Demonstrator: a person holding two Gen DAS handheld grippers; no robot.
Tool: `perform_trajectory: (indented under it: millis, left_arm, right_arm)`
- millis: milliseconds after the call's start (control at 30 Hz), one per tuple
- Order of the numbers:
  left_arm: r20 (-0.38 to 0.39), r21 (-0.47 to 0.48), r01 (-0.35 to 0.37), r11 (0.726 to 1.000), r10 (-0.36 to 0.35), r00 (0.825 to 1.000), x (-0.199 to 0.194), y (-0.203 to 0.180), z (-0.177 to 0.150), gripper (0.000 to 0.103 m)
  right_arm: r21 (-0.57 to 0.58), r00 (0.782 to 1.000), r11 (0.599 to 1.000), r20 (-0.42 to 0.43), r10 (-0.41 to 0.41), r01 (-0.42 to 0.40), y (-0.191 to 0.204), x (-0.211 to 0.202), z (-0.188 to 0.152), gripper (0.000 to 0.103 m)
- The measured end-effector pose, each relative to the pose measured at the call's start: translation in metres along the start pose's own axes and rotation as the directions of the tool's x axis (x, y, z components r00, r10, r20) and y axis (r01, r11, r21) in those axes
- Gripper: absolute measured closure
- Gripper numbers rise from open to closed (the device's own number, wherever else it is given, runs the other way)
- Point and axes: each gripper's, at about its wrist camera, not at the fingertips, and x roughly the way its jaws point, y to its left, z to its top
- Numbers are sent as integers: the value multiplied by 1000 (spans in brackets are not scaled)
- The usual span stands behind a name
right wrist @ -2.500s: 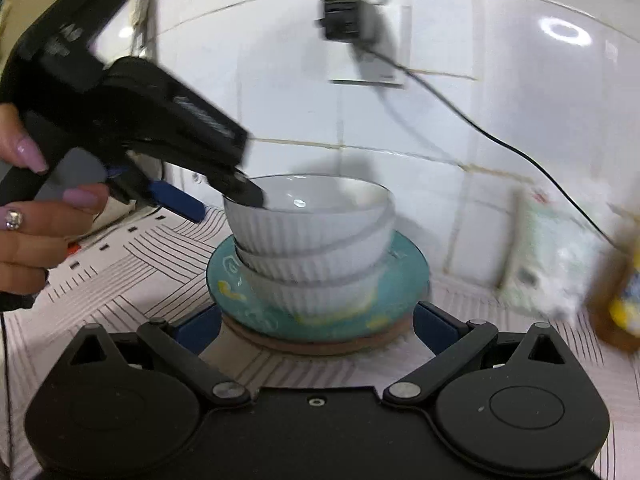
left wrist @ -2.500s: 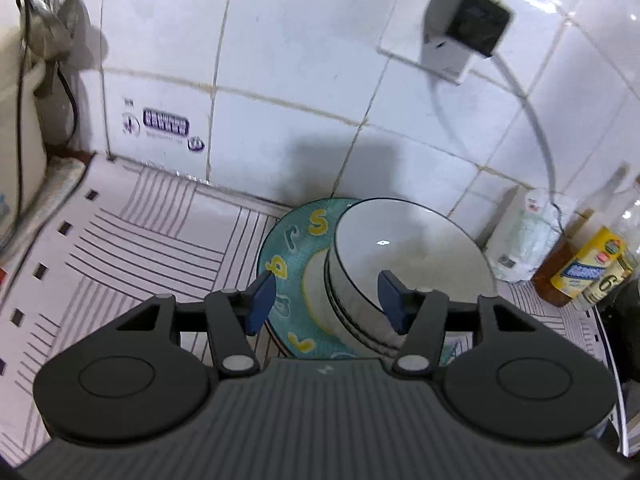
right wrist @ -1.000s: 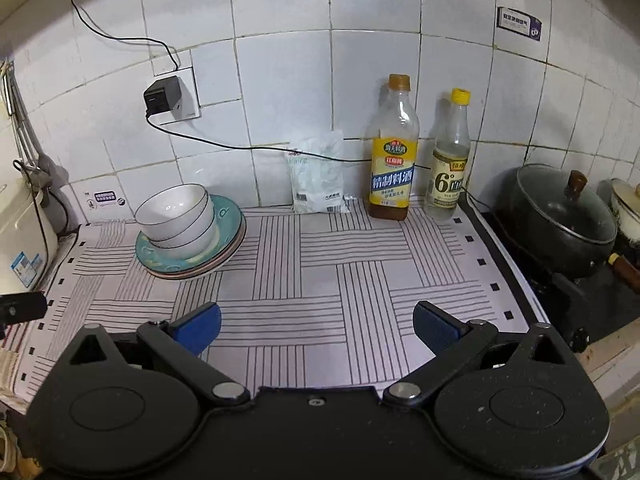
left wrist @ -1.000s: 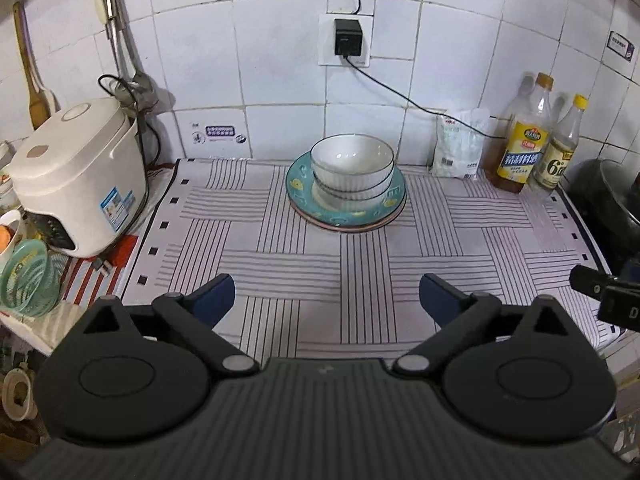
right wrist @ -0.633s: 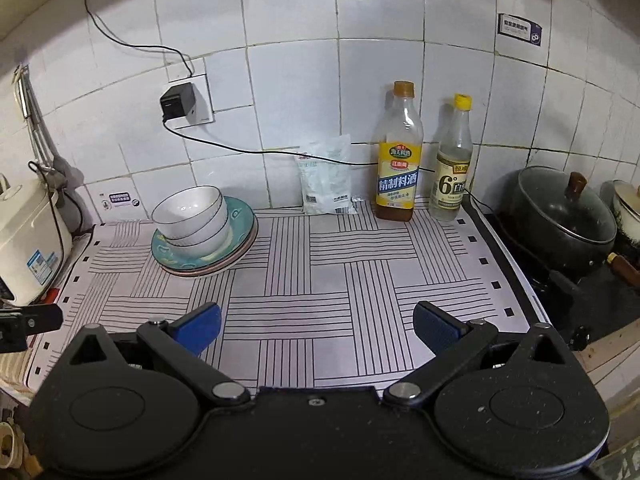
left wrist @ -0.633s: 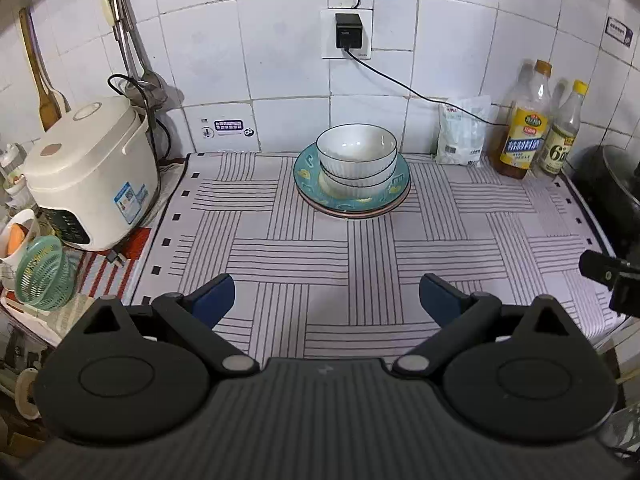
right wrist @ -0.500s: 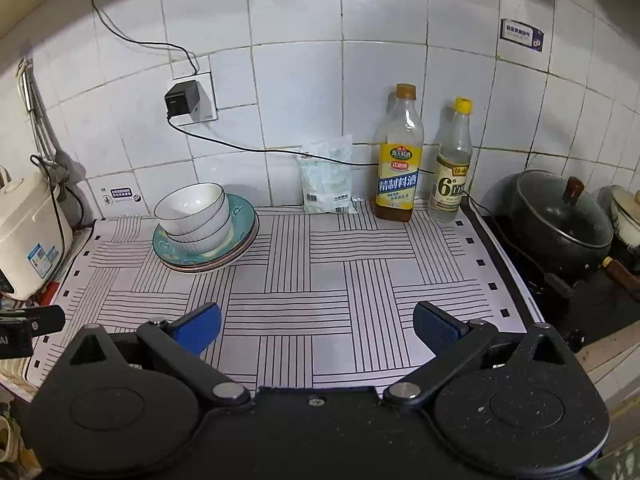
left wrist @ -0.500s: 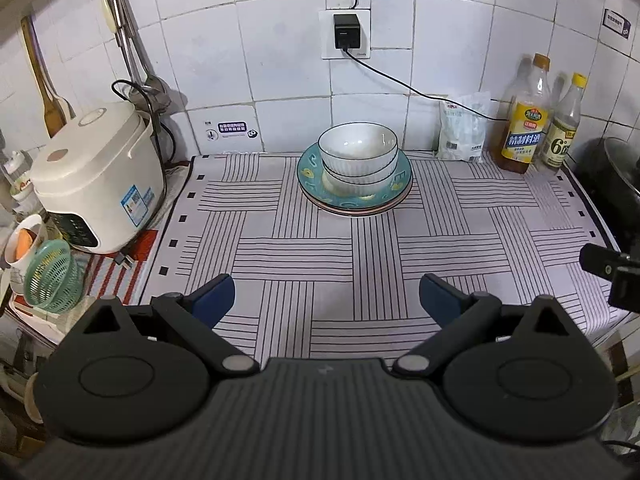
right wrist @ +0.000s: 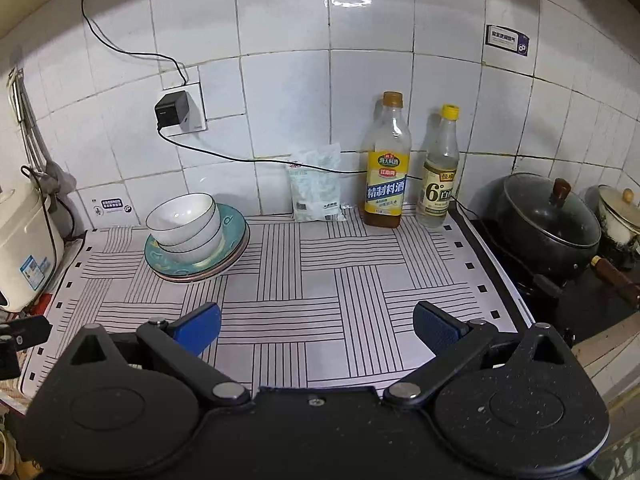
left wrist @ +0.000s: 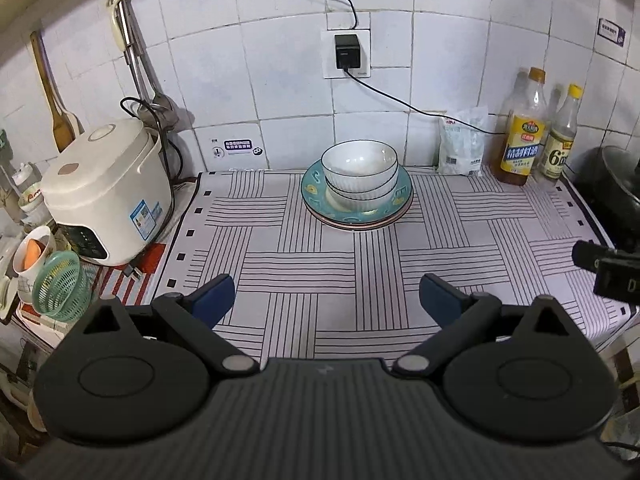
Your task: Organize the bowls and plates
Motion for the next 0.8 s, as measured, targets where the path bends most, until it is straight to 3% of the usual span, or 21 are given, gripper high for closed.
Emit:
perform_trajectory:
  millis: [367,533,800]
  left_arm:
    - [-6,-16,11,1000,-11,1000,10,5,-6,3]
    - [5,-31,19,999,-19,1000,16,9,-8,3]
    - [8,-44,-5,999,5,1000,16,16,-9,3]
  right_arm:
    - [-47,998,998,52,-28,31,11,-6,2,0]
    - [-9,993,998,97,-63,64,7,-9,1,0]
    - [25,993,997,88,-72,70,-4,-8,0,0]
